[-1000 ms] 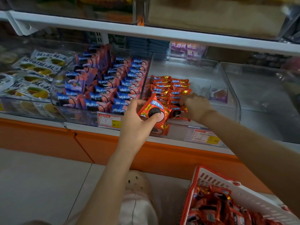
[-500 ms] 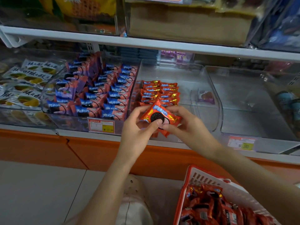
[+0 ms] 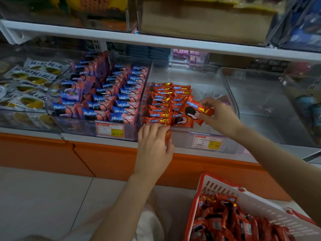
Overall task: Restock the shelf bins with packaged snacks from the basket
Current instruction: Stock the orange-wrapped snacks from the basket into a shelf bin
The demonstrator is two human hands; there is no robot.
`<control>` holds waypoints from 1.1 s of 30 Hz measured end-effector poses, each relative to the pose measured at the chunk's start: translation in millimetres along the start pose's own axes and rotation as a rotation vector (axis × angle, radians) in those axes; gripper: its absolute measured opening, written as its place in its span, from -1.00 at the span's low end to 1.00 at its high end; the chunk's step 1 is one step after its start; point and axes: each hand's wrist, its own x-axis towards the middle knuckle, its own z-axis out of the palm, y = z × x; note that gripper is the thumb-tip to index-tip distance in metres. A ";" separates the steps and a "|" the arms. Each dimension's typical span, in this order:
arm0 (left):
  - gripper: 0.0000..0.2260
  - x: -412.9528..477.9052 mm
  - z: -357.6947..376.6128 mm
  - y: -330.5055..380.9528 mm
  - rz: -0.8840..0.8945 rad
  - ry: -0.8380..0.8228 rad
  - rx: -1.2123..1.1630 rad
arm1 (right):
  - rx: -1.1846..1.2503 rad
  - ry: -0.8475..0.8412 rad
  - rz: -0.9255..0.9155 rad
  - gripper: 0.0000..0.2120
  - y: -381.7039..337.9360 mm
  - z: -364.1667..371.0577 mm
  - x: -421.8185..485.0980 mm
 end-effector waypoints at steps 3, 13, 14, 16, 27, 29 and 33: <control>-0.67 -2.1 1.3 -1.6 0.017 0.025 0.012 | -0.196 -0.151 -0.017 -0.64 9.3 9.0 21.3; -0.62 -2.5 3.5 -1.6 0.009 0.030 0.033 | -0.949 -0.267 -0.329 -0.57 -5.4 38.2 49.2; -0.63 -2.1 3.9 -1.7 0.012 0.032 0.035 | -0.958 -0.256 -0.337 -0.56 -5.5 39.3 50.3; -0.65 -1.2 3.9 -2.2 0.020 0.036 0.041 | -0.922 -0.234 -0.346 -0.51 -4.9 40.3 51.3; -0.60 -3.6 -0.2 -5.7 0.052 0.004 0.043 | -0.581 -0.089 -0.288 -0.69 -5.7 33.4 33.5; -0.57 -6.4 0.0 -3.2 0.049 -0.005 0.047 | -0.467 -0.019 -0.271 -0.71 -6.4 27.6 13.3; -0.48 -13.2 4.4 8.1 0.021 -0.018 0.097 | -0.382 -0.030 -0.376 -0.64 6.3 17.5 -41.9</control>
